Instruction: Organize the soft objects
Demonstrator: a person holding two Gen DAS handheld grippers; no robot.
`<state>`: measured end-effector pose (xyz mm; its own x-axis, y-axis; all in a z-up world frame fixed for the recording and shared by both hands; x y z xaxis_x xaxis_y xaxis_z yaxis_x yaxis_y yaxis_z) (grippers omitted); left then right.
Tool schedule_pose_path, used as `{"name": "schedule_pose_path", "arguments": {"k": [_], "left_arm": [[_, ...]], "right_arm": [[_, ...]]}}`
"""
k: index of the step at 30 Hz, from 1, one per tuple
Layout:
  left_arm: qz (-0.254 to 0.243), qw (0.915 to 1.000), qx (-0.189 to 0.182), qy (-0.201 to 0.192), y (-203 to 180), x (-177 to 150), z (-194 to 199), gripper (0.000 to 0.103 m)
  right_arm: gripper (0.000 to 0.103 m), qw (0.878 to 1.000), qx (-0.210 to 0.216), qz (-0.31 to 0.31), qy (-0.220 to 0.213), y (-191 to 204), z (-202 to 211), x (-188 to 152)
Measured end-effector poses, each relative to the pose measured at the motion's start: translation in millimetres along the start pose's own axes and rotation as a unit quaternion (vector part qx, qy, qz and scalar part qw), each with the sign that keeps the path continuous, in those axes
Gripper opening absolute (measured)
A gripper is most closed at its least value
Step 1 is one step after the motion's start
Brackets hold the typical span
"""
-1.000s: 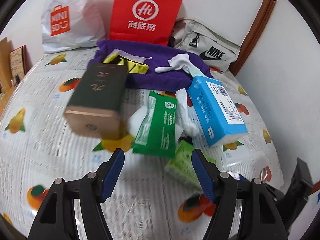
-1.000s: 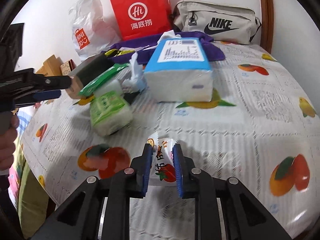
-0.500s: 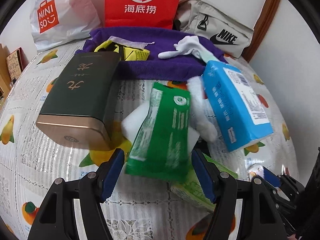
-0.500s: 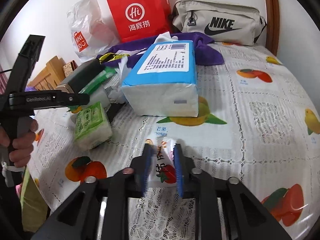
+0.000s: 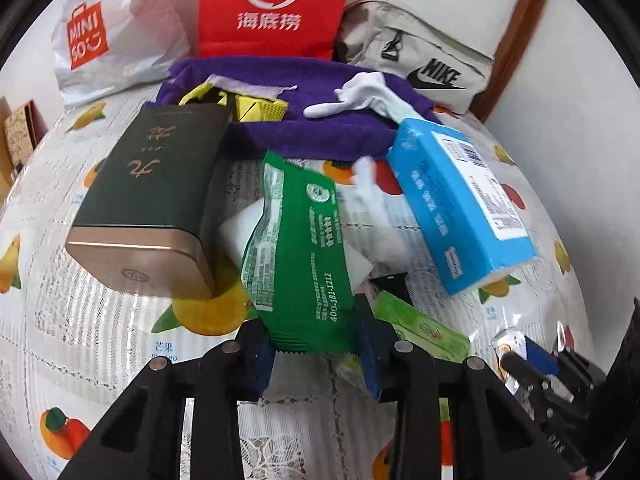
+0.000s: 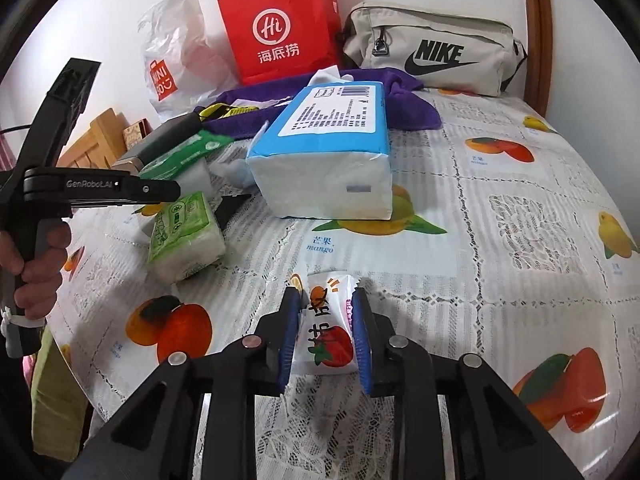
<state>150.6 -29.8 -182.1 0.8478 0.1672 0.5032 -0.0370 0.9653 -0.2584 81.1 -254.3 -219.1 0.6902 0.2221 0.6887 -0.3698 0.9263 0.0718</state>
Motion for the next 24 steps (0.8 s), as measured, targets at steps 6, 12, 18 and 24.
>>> {"name": "schedule_pose_path", "arguments": {"k": [6,12,18,24], "left_arm": [[0.005,0.9997,-0.02,-0.014,9,-10,24,0.033],[0.015,0.9996,-0.014,-0.017,37,-32,49,0.033],[0.026,0.9996,-0.003,-0.013,69,-55,60,0.026],[0.023,0.9993,0.019,-0.023,88,-59,58,0.043]], "right_arm": [[0.021,1.0,-0.009,0.001,-0.001,3,7,-1],[0.021,1.0,-0.014,0.012,0.004,12,5,-2],[0.021,1.0,-0.009,0.012,0.003,19,3,-2],[0.023,1.0,-0.007,0.015,0.007,24,1,-1]]}}
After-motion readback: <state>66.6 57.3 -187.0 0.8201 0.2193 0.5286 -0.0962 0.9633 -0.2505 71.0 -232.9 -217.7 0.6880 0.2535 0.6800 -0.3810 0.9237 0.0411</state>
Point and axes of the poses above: each gripper's, at about its wrist camera, not at the fingertips, and z roughly against the way its jaws point, y to its left, x to its top, the point moved 1 cm from there along -z, roughly the way its jaws point, and after that the axes turned 11 degrees about z, right-handed, at the moved point
